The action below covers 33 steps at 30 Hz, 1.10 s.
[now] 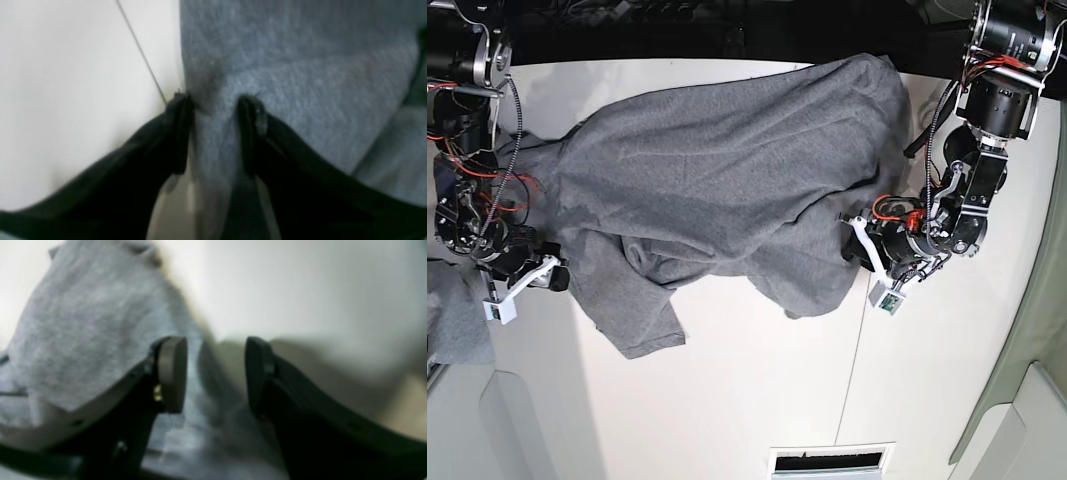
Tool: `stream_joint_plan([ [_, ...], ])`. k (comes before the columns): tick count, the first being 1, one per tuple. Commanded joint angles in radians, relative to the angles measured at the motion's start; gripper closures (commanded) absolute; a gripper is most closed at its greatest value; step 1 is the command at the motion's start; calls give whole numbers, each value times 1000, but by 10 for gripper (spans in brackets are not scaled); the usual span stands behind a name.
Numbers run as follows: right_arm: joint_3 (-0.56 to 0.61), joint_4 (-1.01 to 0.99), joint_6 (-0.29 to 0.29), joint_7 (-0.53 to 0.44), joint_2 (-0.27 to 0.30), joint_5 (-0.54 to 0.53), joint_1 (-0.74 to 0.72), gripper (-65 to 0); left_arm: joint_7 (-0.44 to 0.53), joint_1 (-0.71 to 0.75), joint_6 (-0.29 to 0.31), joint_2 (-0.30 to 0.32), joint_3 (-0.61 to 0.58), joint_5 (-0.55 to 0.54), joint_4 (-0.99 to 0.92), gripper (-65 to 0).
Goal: Layout the t-shirt on the table in an organized manner, then fold the t-shirt properly
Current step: 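Drag the shirt edge with both grippers to spread it flat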
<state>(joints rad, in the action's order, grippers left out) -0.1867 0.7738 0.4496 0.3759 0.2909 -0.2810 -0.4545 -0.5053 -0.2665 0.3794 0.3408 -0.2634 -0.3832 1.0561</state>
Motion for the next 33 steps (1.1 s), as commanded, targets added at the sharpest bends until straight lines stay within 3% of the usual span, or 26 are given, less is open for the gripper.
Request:
stream_joint_plan([
  [1,-1,12,11,-21,-8,-9,-26,-279,-2,-34,-1,-7,4,-1,-23,-265],
  [3,-1,12,12,-21,-41,-11,-27,-277,2,-60,-1,-30,4,11,-69,-265],
  [5,-1,12,34,-21,-73,-8,-30,-225,6,-68,-1,-43,4,46,-80,-254],
  [9,-1,12,49,-21,-110,68,-30,-6,11,-68,-1,-38,4,74,-80,-89],
  [10,-1,12,48,-25,-111,81,-30,0,10,-68,-1,-35,4,74,-80,-42],
  [11,-1,12,49,-32,-111,89,-30,0,8,-69,-1,-28,4,74,-79,0],
  [15,-2,31,51,-40,-76,98,-31,0,-26,-68,-1,14,4,60,-51,0],
  [23,-2,42,52,-31,58,96,-2,0,-120,-14,18,137,4,11,116,0],
  [27,-5,42,75,-37,80,7,45,0,-131,40,82,164,4,-46,169,0],
  [30,-6,42,98,-40,68,-92,53,0,-128,70,89,153,4,-55,203,0],
  [31,-6,42,97,-43,60,-116,50,-62,-128,77,89,145,4,-55,214,0],
  [33,-6,42,97,-84,37,-108,47,-272,-128,90,89,134,4,-55,231,0],
])
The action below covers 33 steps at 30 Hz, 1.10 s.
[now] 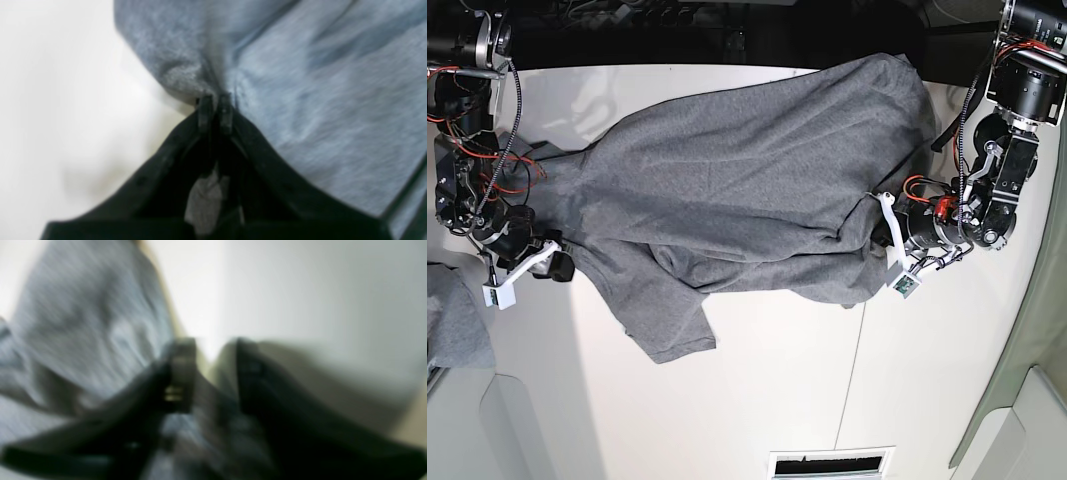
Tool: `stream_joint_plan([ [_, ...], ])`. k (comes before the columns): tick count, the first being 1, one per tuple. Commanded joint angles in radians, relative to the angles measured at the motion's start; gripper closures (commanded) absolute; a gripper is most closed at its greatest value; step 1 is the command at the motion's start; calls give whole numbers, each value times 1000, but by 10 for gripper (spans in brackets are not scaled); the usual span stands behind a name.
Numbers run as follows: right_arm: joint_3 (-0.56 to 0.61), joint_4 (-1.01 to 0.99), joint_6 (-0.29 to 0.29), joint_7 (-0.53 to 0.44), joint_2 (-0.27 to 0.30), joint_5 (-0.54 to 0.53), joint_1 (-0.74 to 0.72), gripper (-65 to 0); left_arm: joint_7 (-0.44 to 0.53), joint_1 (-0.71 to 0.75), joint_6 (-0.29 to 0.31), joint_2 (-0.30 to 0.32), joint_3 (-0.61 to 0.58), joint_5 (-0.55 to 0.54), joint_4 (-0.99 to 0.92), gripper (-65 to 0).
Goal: Layout the t-shirt on the table in an organized manner, then fold the t-shirt properly
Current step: 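Drag the shirt edge with both grippers to spread it flat, then grasp a bunched fold of the shirt with the left gripper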
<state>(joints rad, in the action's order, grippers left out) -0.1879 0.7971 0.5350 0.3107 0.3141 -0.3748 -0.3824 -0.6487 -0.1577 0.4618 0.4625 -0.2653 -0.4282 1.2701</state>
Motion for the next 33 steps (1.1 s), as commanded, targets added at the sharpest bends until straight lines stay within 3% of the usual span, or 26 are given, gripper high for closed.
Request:
stream_joint_plan([
  [1,-5,18,11,-54,-1,14,-24,-349,16,-11,6,11,6,-11,22,0],
  [3,-5,18,-8,-102,-35,88,-24,-401,15,-1,6,11,6,-18,27,0],
  [11,-4,4,-23,-121,-173,153,-24,-397,18,5,7,5,6,-47,27,0],
  [12,-4,4,-23,-124,-181,163,-24,-364,16,6,8,2,6,-46,27,0],
  [14,-4,4,-23,-140,-185,200,-24,-217,15,6,7,0,6,-46,27,0],
  [16,-4,4,-23,-182,-179,241,-24,-43,16,6,7,2,6,-40,27,0],
  [17,-5,4,-23,-198,-178,268,-24,0,16,5,7,5,6,-34,27,0],
  [22,-5,14,-22,-205,-143,315,-24,0,15,-8,-5,32,6,-2,34,0],
  [24,-9,18,-22,-202,-109,315,-23,0,7,-11,-32,50,6,-3,59,0],
  [28,-47,18,-14,-198,-26,314,-18,0,-76,-8,-29,92,6,-43,120,0],
  [33,-122,19,31,-164,39,215,22,0,-188,42,113,124,6,-198,201,0],
])
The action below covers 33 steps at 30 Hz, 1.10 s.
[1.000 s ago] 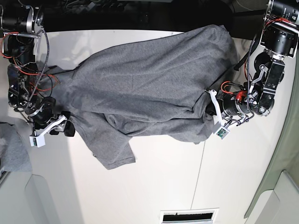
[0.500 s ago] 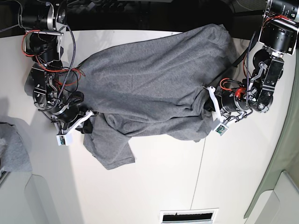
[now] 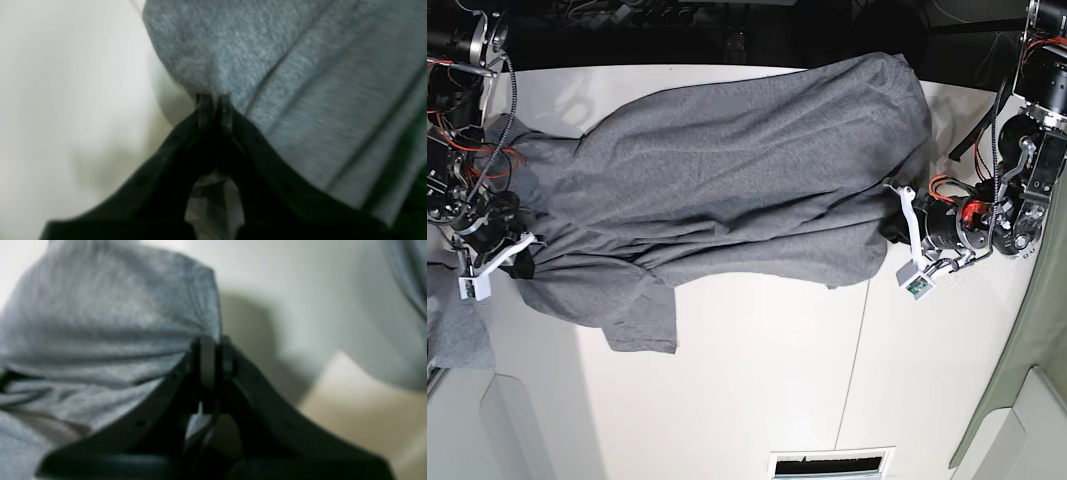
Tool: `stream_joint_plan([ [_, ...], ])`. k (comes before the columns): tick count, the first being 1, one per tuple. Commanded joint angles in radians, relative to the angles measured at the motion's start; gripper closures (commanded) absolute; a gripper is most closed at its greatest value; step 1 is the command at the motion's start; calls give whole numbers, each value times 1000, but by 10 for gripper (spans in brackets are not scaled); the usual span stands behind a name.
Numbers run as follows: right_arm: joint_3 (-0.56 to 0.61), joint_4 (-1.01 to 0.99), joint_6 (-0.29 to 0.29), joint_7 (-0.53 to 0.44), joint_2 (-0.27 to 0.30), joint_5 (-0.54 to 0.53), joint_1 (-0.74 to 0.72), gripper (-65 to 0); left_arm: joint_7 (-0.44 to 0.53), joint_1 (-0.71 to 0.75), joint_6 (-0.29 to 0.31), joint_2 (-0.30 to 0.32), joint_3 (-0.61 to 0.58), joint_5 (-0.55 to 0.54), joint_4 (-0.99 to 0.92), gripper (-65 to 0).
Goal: Layout the t-shirt on the table in an organized manner, then fold the t-shirt properly
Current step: 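Grasp a bunched fold of the shirt with the left gripper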
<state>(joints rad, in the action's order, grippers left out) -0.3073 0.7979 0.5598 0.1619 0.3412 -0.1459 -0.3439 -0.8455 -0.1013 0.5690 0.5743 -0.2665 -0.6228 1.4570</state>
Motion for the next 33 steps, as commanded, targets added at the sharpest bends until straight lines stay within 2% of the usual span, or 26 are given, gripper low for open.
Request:
stream_joint_plan([
  [1,-20,19,5,-8,16,-26,-2,0,-12,3,33,13,7,-30,38,0],
  [5,-95,21,5,2,23,-82,69,0,-42,77,94,13,7,-130,151,-9],
  [7,-135,24,5,2,24,-119,110,0,-42,112,109,10,7,-145,211,-38],
  [11,-208,51,6,3,22,-193,189,0,-41,162,109,7,7,-161,288,-257],
  [13,-227,66,15,3,22,-216,214,0,-42,166,109,8,7,-182,297,-319],
  [19,-236,75,20,3,21,-222,228,0,33,113,114,7,32,-185,332,-319],
  [20,-236,75,20,3,21,-226,228,0,62,103,98,4,47,-168,332,-318],
  [24,-236,75,20,3,21,-240,228,0,203,95,-41,-25,98,-14,288,-318],
  [25,-236,75,20,3,21,-240,228,0,207,94,-51,-33,98,-8,264,-318],
  [28,-236,75,20,3,21,-240,222,0,197,93,-38,-75,83,0,177,-319],
  [31,-236,75,20,3,21,-240,217,0,182,94,57,-121,74,-14,125,-319],
  [33,-236,75,21,3,21,-240,218,0,157,92,72,-146,74,-37,125,-319],
])
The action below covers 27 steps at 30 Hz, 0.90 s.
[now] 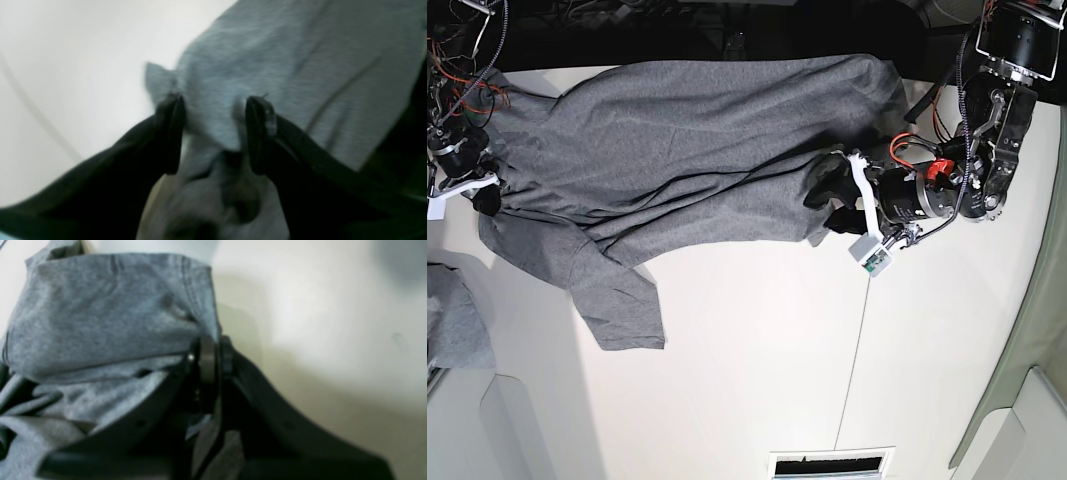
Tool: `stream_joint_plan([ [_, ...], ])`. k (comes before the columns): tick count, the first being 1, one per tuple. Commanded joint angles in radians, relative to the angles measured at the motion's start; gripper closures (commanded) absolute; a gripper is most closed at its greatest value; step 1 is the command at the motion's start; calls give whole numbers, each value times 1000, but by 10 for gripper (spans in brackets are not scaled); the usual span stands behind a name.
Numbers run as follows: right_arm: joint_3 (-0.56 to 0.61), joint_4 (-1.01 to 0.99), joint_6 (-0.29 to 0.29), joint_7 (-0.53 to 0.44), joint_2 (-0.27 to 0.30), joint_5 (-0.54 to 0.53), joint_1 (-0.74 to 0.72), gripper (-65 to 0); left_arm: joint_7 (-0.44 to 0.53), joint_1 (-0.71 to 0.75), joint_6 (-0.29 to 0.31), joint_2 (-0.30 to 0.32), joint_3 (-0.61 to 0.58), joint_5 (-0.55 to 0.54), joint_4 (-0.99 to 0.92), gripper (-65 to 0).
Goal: Layout the t-shirt on the table in an organized manner, then fold the t-shirt properly
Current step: 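Grasp a bunched fold of the shirt with the left gripper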
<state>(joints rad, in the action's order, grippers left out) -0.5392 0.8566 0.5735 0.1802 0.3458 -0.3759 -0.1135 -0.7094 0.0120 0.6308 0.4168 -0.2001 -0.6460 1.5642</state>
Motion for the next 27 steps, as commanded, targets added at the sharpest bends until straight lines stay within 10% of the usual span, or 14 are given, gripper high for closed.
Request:
stream_joint_plan([
  [1,-4,16,7,-15,16,-10,-10,0,22,-22,10,3,8,-16,18,-319],
  [4,-4,16,6,-14,16,-10,-10,0,21,-23,10,-15,8,9,17,-296],
  [8,-4,16,6,-15,8,-10,-13,0,22,-23,10,-20,8,75,17,-11],
  [27,-4,16,6,-15,-63,-6,-13,0,-51,13,36,-20,-357,95,282,0],
])
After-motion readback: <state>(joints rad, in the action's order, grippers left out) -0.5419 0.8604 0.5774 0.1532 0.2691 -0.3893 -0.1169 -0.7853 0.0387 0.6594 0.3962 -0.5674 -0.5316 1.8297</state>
